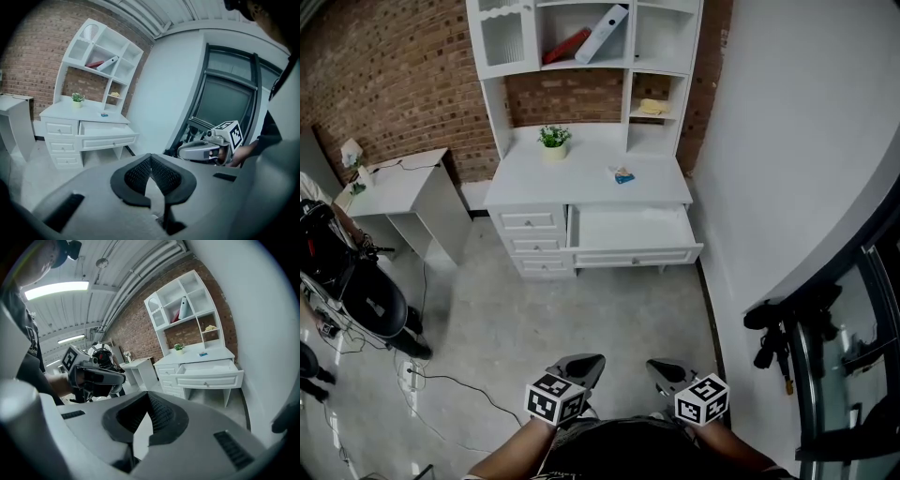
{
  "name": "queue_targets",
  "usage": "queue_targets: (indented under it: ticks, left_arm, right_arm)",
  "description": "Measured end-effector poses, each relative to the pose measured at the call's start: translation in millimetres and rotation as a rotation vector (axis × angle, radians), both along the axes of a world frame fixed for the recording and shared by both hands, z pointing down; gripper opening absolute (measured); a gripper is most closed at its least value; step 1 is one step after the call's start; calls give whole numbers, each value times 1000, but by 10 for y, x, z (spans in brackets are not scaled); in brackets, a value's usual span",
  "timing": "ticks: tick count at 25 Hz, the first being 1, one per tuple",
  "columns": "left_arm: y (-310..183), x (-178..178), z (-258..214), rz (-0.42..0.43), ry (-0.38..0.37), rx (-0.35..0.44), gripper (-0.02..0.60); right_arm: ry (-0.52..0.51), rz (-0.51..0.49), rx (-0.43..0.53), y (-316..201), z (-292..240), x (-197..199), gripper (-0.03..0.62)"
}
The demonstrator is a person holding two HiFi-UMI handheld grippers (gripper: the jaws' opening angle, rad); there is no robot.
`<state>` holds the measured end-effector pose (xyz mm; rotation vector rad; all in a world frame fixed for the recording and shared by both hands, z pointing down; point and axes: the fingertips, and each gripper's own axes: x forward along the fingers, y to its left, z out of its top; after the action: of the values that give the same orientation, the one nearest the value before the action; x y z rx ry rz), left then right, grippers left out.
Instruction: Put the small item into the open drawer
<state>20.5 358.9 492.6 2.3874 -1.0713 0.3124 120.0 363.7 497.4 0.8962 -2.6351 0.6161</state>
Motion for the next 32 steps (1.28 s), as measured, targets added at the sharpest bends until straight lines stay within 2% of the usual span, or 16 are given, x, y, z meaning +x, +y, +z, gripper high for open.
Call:
queue_targets:
  ticks: [9,12,19,24,32]
  left_arm:
    - [-23,-487,49,47,-20,0,15]
    - [-34,-565,101,62,-6,-8,15]
    - [-111,-531,172,96,7,-17,15]
    - [-329,-429,206,90,13,-22,15]
    - [-857,-325,238,46,-19,-37,15]
  right_arm:
    - [-18,66,-24,8,5,-433,5]
    - [-12,81,-29,39,12,-522,5]
    - [7,120,-50,-33,86,-474,5]
    - [-10,127,-75,-227,188,-396,5]
    - [-81,120,-88,-995,168,-286,5]
